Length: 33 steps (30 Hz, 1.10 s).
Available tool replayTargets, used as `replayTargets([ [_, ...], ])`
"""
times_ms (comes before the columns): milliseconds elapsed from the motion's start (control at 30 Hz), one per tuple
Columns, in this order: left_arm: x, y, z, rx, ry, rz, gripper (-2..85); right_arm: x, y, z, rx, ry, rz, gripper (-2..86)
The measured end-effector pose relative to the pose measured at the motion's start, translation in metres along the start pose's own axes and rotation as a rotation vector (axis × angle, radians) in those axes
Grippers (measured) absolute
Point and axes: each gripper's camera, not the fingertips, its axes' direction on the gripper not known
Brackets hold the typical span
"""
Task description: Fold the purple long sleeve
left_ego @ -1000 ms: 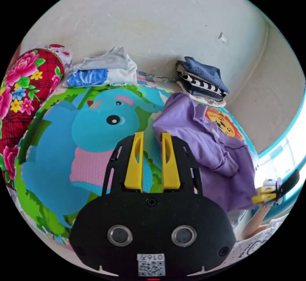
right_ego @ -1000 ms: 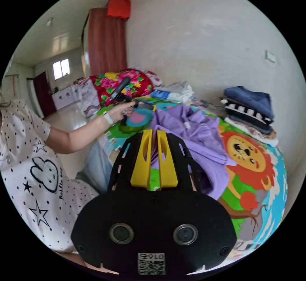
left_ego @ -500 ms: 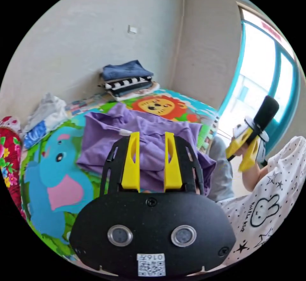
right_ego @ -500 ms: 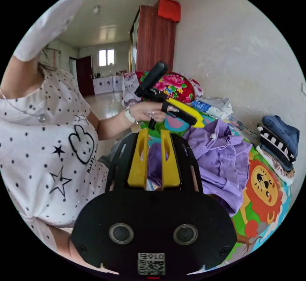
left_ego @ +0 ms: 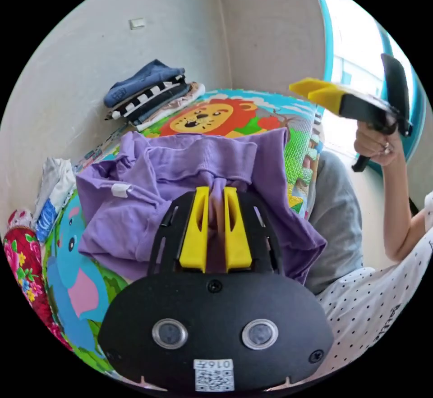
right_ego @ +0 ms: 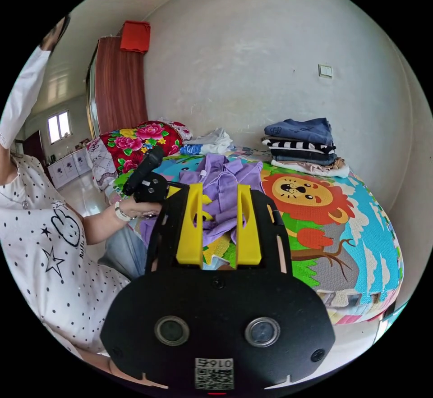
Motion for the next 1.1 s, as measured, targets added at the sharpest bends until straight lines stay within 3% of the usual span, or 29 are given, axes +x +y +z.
replayTargets([
  [133, -0.063, 0.048, -0.099, 0.222, 0.001, -0.227, 4.3, 0.026, 0.003, 0.024, -0.068, 0.066, 0.002, 10.1],
  [200, -0.103, 0.102, -0.185, 0.405, -0.144, -0.421, 3.1, 0.037, 0.004, 0.035, -0.094, 0.103, 0.006, 10.0],
  [300, -0.138, 0.179, -0.278, 0.526, -0.372, -0.681, 0.7, 0.059, 0.005, 0.057, -0.142, 0.152, 0.030, 9.8],
  [367, -0.146, 0.222, -0.321, 0.578, -0.501, -0.814, 0.1, 0.078, 0.003, 0.080, -0.189, 0.164, 0.059, 9.8],
  [467, -0.152, 0.266, -0.367, 0.516, -0.613, -0.919, -0.2, 0.105, -0.001, 0.113, -0.259, 0.146, 0.139, 9.8],
  [667, -0.150, 0.289, -0.414, 0.461, -0.647, -0.880, -0.4, 0.122, -0.008, 0.187, -0.384, -0.136, 0.095, 10.1],
  [933, -0.155, 0.286, -0.450, 0.475, -0.623, -0.828, -0.4, 0.157, -0.031, 0.278, -0.532, -0.350, 0.202, 8.9],
  [1100, -0.150, 0.289, -0.488, 0.533, -0.583, -0.794, -0.4, 0.152, -0.033, 0.258, -0.489, -0.301, 0.063, 2.8],
])
